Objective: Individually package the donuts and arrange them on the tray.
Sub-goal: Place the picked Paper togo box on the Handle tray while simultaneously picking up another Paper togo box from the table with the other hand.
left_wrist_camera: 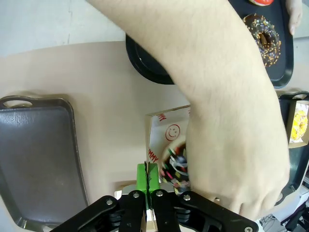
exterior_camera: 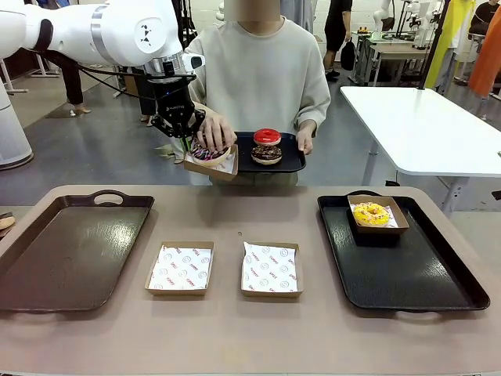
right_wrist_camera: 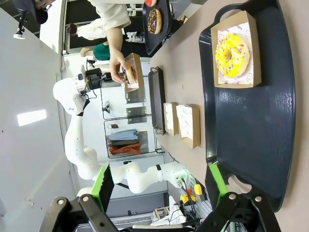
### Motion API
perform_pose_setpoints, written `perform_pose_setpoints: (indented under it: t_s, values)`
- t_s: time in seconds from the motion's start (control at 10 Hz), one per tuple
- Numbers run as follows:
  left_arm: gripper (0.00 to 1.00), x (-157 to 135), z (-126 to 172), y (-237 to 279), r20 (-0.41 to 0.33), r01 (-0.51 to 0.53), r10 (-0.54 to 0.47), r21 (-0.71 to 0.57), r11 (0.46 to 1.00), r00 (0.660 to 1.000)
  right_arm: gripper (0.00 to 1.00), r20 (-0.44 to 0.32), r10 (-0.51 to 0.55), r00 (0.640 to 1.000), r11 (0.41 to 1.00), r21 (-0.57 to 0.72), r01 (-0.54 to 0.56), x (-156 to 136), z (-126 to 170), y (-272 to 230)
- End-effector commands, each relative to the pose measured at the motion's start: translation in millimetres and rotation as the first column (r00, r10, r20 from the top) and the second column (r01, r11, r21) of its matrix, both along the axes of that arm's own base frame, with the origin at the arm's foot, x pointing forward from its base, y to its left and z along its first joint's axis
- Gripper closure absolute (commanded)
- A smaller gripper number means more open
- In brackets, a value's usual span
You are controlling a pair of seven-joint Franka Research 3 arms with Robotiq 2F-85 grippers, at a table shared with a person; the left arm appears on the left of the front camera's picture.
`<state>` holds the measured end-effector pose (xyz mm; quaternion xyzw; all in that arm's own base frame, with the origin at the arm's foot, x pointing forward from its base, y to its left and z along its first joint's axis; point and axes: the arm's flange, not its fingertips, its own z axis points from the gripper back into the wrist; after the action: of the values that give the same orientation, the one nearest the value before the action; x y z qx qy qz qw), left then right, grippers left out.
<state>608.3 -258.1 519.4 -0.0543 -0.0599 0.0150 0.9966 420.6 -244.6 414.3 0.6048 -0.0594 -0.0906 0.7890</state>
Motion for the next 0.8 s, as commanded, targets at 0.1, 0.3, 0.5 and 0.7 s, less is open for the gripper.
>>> perform_pose_setpoints:
  t_s: [0.1, 0.3, 0.5, 0.7]
  values:
    - [1.0, -0.7, 0.1, 0.8, -0.001, 0.001, -0.001, -0.002, 1.0, 1.0, 0.0, 0.001, 0.004, 1.0, 1.0, 0.003, -0.004, 2.0, 0.9, -2.0]
    - [1.0, -0.7, 0.1, 0.8, -0.001, 0.001, -0.001, -0.002, 1.0, 1.0, 0.0, 0.001, 0.004, 1.0, 1.0, 0.003, -0.004, 2.0, 0.9, -2.0]
    - [1.0, -0.7, 0.1, 0.8, -0.001, 0.001, -0.001, -0.002, 1.0, 1.0, 0.0, 0.001, 0.004, 1.0, 1.0, 0.003, -0.004, 2.0, 0.9, -2.0]
    - [1.0, -0.7, 0.1, 0.8, -0.001, 0.001, -0.001, -0.002, 1.0, 1.0, 0.0, 0.001, 0.004, 1.0, 1.0, 0.003, -0.004, 2.0, 0.9, -2.0]
